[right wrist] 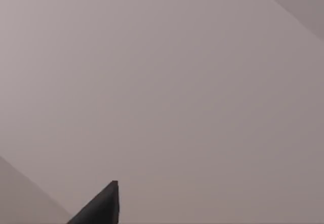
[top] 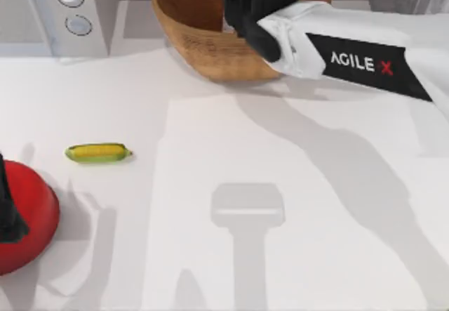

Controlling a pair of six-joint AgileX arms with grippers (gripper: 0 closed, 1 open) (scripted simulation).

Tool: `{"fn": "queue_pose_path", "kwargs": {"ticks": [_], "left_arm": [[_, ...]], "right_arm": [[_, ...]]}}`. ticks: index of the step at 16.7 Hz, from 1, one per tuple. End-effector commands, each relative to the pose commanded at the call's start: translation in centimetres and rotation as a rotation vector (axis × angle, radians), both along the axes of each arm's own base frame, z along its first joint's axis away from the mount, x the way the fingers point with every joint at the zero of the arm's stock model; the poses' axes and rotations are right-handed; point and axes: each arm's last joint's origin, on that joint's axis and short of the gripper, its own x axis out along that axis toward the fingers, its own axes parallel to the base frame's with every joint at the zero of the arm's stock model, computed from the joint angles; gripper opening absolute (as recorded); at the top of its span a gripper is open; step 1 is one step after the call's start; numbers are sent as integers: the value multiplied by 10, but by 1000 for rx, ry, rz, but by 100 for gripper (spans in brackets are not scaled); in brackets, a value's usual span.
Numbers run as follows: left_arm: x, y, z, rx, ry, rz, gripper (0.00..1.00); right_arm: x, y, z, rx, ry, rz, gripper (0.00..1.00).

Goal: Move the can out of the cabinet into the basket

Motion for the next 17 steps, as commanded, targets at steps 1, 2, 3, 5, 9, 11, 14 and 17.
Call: {"fn": "queue_pose_path", "kwargs": {"ticks": [1,2,3,5,9,11,14,17], "left_arm": [[0,0,0,0,0,0,100],[0,0,0,0,0,0,100],[0,0,0,0,0,0,100],[0,0,0,0,0,0,100],[0,0,0,0,0,0,100],[0,0,0,0,0,0,100],[0,0,0,0,0,0,100],[0,0,0,0,0,0,100]], "right_arm": [[0,0,0,0,0,0,100],[0,0,0,0,0,0,100],[0,0,0,0,0,0,100],[0,0,0,0,0,0,100],[0,0,0,0,0,0,100],[0,0,0,0,0,0,100],[-1,1,0,0,0,2,100],[-1,-6,4,0,2,4,100]]}}
